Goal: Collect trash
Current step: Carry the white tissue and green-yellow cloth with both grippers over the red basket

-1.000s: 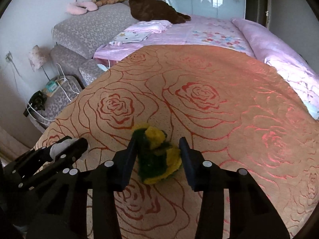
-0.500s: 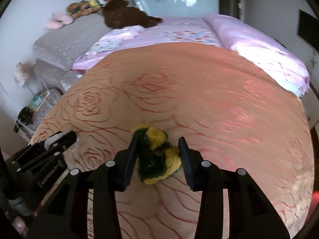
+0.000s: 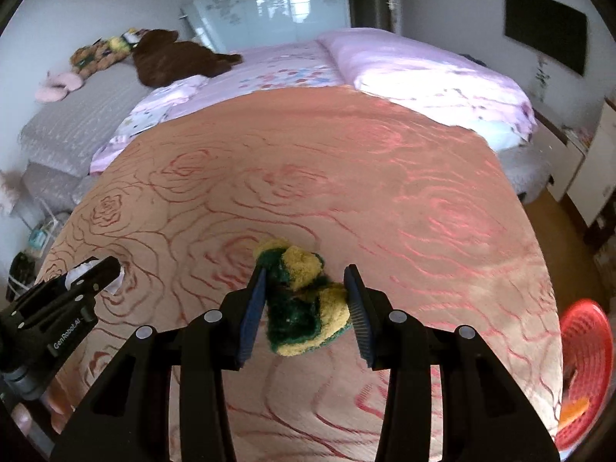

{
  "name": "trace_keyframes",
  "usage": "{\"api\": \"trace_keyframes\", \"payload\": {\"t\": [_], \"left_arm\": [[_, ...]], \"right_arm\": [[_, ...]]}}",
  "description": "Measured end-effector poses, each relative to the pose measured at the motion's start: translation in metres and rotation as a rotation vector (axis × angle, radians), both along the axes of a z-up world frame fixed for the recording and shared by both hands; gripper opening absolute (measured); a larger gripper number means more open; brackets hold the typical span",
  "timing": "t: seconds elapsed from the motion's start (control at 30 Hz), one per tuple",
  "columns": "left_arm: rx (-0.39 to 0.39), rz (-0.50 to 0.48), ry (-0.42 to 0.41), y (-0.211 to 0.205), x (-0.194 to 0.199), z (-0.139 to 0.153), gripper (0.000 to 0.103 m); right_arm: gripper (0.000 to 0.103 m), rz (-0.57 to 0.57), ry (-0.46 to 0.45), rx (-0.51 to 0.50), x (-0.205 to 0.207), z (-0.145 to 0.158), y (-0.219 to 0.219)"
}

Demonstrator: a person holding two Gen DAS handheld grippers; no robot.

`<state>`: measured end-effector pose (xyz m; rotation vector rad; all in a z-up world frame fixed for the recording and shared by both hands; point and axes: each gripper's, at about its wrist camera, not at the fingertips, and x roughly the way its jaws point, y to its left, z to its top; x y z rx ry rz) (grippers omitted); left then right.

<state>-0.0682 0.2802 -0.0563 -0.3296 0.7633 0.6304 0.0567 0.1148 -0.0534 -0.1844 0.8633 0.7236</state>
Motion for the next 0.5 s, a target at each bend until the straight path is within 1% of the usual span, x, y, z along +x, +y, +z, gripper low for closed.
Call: {"api": "trace_keyframes", "payload": {"t": [0.23,0.5], "left_arm": [[0.018,-0.063,0.008,-0.017,0.011,-0.001,0.029],[0.041,-0.147,-0.007,-0.036,0.029,0.008,0.029]], "right_arm": [[0.041,-0.058,0.015,0.013,0.007,-0.002,-0.027],[0.041,-0.097,0.012,0.03,0.011,0.0,-0.045]]}}
